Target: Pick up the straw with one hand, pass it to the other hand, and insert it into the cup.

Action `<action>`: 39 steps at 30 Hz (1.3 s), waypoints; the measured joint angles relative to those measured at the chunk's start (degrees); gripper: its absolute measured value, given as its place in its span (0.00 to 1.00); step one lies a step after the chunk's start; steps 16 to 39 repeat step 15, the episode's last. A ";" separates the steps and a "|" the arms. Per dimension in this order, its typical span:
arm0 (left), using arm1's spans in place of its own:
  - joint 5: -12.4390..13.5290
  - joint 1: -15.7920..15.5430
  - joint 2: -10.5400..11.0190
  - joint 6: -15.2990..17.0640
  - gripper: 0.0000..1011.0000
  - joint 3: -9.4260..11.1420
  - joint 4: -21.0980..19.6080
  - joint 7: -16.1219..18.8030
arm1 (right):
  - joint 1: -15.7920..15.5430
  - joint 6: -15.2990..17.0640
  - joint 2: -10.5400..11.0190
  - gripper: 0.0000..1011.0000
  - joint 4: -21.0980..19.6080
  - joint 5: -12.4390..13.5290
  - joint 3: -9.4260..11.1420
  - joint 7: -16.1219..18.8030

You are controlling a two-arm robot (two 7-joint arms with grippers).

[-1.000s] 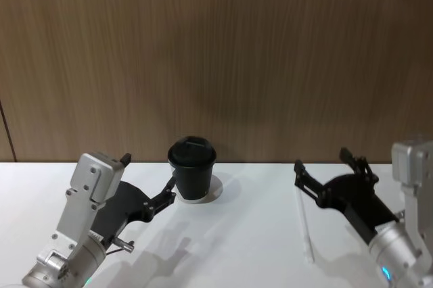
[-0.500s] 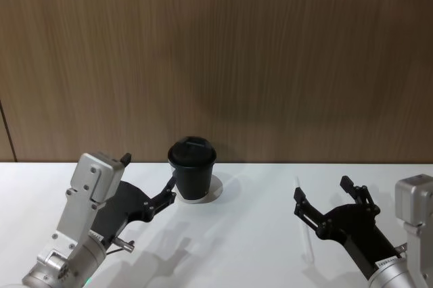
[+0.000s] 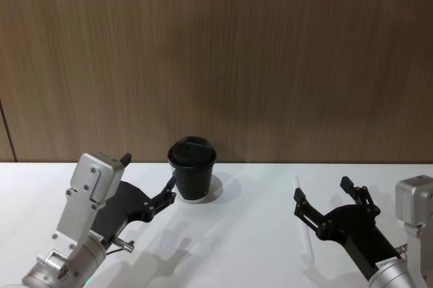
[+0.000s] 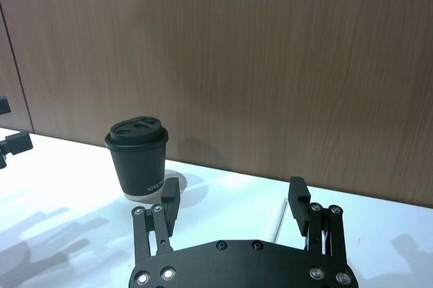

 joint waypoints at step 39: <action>0.00 0.00 0.00 0.00 0.99 0.00 0.00 0.00 | 0.00 0.00 0.00 0.99 0.00 -0.03 0.00 0.01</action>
